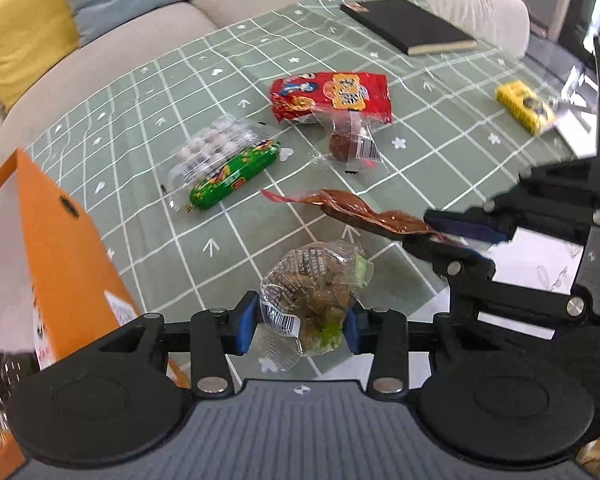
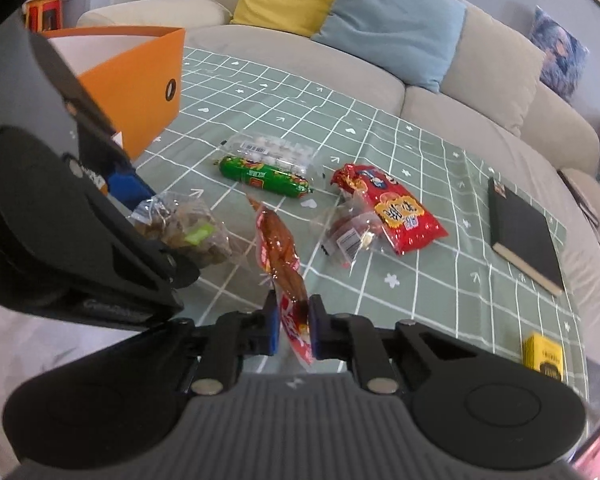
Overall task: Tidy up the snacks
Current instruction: 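Lift both held packets and carry them toward the orange box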
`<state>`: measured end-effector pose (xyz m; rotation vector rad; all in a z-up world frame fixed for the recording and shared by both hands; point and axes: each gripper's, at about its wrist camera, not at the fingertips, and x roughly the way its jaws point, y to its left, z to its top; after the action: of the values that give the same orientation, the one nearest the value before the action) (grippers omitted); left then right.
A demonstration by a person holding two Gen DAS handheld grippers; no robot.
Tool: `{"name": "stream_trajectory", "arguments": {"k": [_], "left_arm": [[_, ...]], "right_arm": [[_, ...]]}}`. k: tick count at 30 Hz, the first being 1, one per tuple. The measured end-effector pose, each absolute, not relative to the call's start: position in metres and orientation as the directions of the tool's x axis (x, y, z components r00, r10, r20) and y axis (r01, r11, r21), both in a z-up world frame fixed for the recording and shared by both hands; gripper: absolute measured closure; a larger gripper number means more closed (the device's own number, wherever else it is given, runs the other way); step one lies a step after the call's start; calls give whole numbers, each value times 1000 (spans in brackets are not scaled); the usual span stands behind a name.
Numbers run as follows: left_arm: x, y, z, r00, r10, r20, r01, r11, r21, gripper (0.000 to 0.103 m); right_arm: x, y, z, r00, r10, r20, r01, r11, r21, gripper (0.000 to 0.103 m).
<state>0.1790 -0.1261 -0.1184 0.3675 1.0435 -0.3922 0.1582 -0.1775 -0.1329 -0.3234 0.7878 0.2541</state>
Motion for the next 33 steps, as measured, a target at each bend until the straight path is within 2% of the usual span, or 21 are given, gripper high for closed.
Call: {"name": "stream_trajectory", "arguments": {"k": [17, 23, 33], "left_arm": [[128, -76, -81, 509, -219, -832, 317, 947, -55, 55], [117, -61, -76, 515, -230, -826, 280, 956, -91, 55], [105, -49, -101, 469, -283, -836, 243, 952, -186, 55]], "right_arm": [[129, -198, -98, 613, 264, -745, -171, 964, 201, 96], [122, -192, -85, 613, 299, -731, -171, 954, 247, 97], [105, -188, -102, 550, 291, -783, -171, 957, 235, 96]]}}
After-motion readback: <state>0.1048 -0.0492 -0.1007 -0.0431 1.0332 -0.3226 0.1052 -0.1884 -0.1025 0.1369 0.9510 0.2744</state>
